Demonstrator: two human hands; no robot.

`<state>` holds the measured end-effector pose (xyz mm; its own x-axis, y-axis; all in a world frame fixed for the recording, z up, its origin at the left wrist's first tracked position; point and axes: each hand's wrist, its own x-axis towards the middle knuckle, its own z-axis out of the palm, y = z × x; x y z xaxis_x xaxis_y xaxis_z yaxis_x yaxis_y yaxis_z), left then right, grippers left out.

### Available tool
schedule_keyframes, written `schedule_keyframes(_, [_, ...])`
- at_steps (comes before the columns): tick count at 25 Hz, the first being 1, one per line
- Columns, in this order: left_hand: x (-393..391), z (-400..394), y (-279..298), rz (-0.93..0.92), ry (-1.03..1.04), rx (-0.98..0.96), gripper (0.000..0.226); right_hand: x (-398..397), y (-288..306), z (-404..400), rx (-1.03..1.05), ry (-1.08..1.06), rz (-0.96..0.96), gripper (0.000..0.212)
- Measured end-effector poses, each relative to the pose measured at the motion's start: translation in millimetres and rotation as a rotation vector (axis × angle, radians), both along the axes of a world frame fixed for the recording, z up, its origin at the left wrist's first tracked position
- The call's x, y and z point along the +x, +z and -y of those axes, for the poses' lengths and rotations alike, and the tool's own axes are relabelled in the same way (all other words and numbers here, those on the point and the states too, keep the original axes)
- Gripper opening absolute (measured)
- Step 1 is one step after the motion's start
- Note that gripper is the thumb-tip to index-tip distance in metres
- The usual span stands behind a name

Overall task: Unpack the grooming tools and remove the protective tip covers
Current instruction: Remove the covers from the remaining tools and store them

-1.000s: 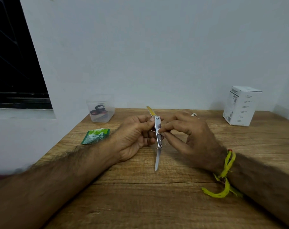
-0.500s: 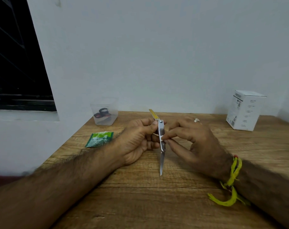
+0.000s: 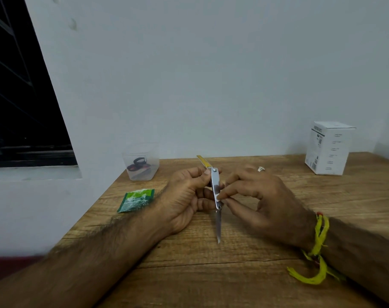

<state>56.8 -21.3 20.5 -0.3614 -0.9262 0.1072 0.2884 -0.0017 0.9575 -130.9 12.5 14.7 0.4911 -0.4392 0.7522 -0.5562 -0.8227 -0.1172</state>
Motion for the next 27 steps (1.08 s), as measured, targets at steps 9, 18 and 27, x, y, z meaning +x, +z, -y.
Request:
schedule_keyframes(9, [-0.2, 1.3, 0.5, -0.002, 0.040, 0.009, 0.023, 2.5, -0.2, -4.5, 0.010, 0.000, -0.031, 0.010])
schedule_keyframes(18, [-0.1, 2.9, 1.1, -0.024, 0.085, 0.039, 0.019, -0.9, 2.2, -4.3, 0.025, -0.054, -0.024, 0.011])
schedule_keyframes(27, [1.2, 3.5, 1.6, -0.015, 0.137, 0.013, 0.021, 3.3, 0.1, -7.9, 0.078, -0.063, -0.090, 0.012])
